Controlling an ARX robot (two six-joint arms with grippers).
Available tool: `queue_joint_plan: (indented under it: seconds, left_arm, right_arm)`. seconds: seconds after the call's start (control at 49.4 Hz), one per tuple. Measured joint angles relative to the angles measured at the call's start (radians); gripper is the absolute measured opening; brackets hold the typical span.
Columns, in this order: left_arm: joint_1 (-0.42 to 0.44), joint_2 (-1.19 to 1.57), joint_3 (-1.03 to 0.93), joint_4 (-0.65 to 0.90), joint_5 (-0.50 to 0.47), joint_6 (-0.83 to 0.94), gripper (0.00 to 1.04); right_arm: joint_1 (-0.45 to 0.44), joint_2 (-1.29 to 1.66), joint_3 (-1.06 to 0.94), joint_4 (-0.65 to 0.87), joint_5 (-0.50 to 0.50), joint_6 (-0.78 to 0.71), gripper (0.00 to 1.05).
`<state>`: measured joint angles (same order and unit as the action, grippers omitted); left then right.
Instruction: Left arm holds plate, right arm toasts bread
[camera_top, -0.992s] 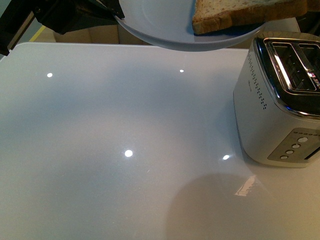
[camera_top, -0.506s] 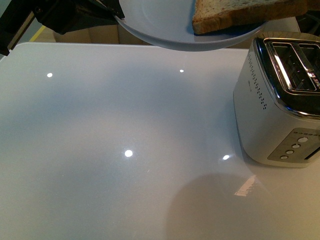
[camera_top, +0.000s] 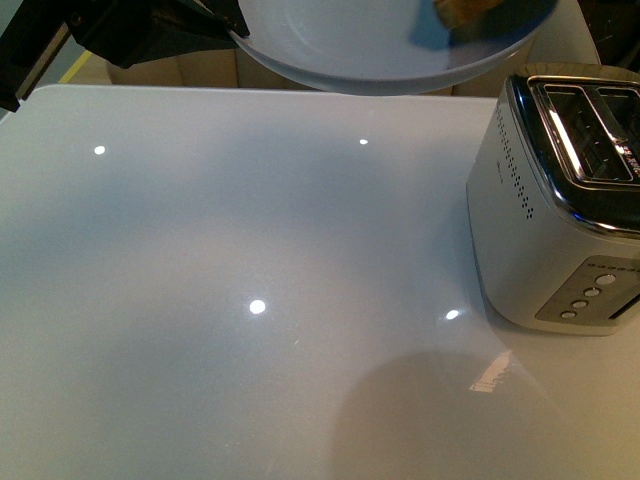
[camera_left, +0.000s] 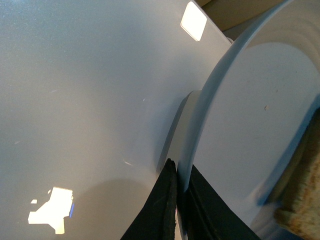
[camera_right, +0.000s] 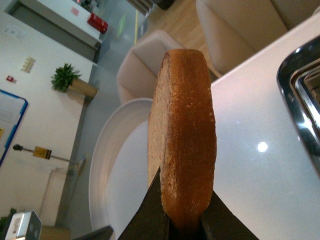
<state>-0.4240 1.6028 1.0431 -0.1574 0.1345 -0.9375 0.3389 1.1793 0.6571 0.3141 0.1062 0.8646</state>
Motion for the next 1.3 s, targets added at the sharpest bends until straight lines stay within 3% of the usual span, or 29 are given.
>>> queue_joint_plan:
  seconds: [0.122,0.324,0.567,0.729,1.296]
  left_arm:
    - [0.0,0.0,0.0,0.0,0.0,0.0,0.03]
    - [0.0,0.0,0.0,0.0,0.0,-0.001,0.03]
    - [0.0,0.0,0.0,0.0,0.0,-0.002,0.03]
    - [0.0,0.0,0.0,0.0,0.0,-0.002,0.03]
    - [0.0,0.0,0.0,0.0,0.0,-0.003,0.03]
  right_arm:
    - [-0.01,-0.061,0.03,-0.014,0.08,-0.085,0.04]
    - [-0.043,-0.121,0.09,-0.053,0.246,-0.347,0.04]
    - [-0.051,-0.09,0.074,-0.001,0.248,-0.642,0.04]
    - [-0.052,-0.021,0.03,0.012,0.237,-0.761,0.04]
    - [-0.108,0.215,0.005,0.059,0.216,-0.895,0.04]
